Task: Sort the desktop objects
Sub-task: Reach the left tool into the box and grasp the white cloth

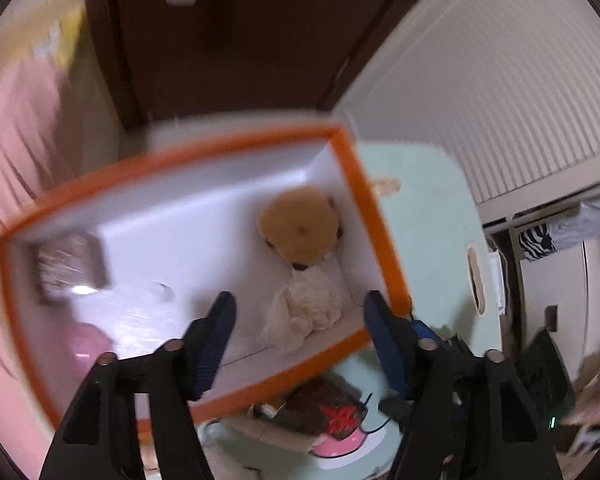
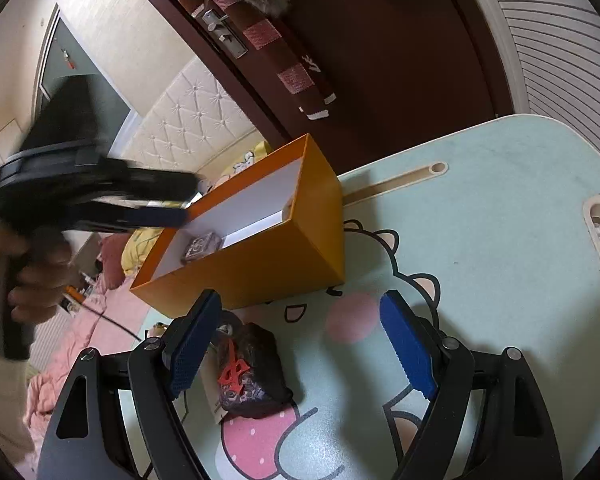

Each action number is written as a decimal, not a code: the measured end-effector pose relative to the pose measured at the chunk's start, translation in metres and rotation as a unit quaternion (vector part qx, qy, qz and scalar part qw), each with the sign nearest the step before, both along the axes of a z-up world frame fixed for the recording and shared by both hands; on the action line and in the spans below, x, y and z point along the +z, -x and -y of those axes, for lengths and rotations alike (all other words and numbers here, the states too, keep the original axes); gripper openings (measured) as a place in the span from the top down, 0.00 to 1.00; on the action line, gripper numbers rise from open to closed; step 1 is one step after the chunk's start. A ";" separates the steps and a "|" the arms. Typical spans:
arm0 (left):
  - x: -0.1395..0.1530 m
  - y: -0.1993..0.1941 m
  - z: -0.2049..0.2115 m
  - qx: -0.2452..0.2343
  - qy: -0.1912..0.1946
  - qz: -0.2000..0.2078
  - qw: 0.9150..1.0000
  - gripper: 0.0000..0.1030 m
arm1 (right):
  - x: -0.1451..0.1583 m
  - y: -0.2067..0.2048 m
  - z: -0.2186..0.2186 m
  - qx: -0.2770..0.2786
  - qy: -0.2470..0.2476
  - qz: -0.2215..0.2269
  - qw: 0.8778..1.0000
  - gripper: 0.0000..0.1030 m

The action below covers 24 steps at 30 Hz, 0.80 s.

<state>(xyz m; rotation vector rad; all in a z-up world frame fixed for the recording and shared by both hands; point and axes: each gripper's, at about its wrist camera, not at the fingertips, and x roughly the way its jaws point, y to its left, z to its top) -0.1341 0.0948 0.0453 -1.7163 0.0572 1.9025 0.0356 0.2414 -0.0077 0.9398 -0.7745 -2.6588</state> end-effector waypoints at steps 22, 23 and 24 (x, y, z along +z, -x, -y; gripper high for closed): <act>0.052 -0.013 0.043 0.023 -0.057 -0.079 0.995 0.79 | -0.001 0.004 -0.003 0.004 0.007 0.007 1.000 0.21; 0.067 -0.023 0.051 0.024 -0.069 -0.096 0.993 0.79 | -0.001 0.004 -0.003 0.005 0.007 0.007 1.000 0.21; 0.077 -0.031 0.059 0.025 -0.080 -0.104 0.991 0.79 | -0.002 0.004 -0.003 0.005 0.008 0.008 1.000 0.21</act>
